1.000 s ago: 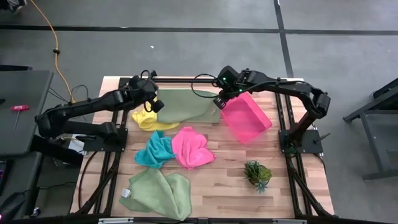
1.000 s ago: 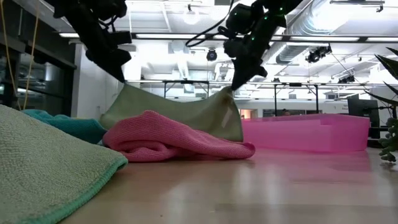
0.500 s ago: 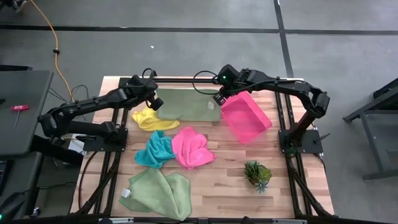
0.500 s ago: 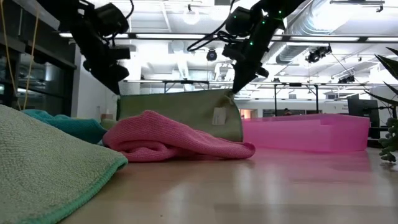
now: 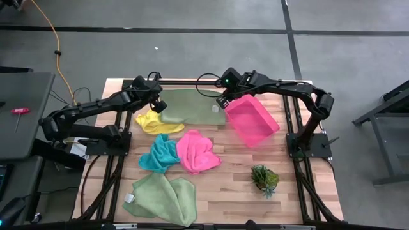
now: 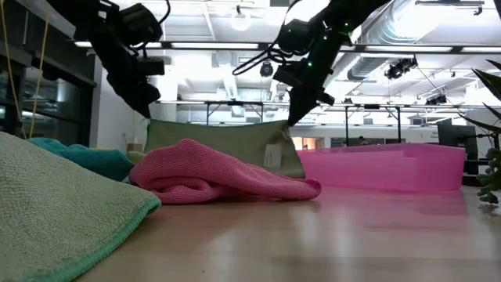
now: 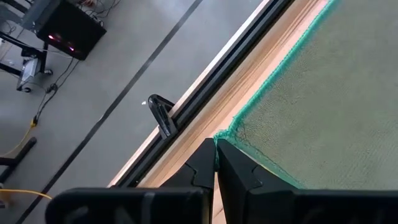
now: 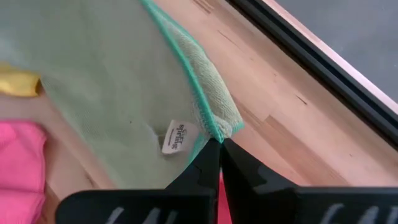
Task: Fold microfiber towels
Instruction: Fold the top light green microfiber cloth, then adjust the microfiber cloths on the table
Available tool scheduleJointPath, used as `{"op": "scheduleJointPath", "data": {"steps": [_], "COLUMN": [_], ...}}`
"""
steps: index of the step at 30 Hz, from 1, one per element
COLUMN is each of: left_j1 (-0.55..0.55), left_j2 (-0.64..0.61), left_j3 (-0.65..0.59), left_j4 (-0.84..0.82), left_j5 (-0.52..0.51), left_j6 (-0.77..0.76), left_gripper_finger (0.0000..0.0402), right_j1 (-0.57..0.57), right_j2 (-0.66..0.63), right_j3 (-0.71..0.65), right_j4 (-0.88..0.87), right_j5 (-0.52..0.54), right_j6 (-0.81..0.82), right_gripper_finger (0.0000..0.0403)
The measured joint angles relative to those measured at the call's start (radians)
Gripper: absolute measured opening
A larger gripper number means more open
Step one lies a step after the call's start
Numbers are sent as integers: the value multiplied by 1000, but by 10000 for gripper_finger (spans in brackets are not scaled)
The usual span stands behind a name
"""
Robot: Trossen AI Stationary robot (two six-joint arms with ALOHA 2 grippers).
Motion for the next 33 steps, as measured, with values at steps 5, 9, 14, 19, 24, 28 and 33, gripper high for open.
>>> {"op": "scheduleJointPath", "data": {"steps": [5,9,14,19,24,28,33], "left_j1": [0,0,0,5,8,27,76], "left_j2": [0,0,8,46,84,86,58], "left_j3": [0,0,0,0,0,2,50], "left_j4": [-37,-45,-34,-11,-9,16,10], "left_j5": [4,-1,0,7,-3,-35,-47], "left_j6": [-2,0,0,13,31,81,138], "left_gripper_finger": [11,17,24,32,54,85,125], "right_j1": [-4,-6,-11,-11,-20,-35,-68], "right_j2": [23,38,38,38,38,36,28], "right_j3": [0,0,0,0,0,4,57], "right_j4": [-1,-4,-8,-22,-20,-18,-18], "right_j5": [0,7,33,33,35,96,117], "right_j6": [31,45,47,47,47,64,34], "right_gripper_finger": [0,0,1,2,46,110,189]}}
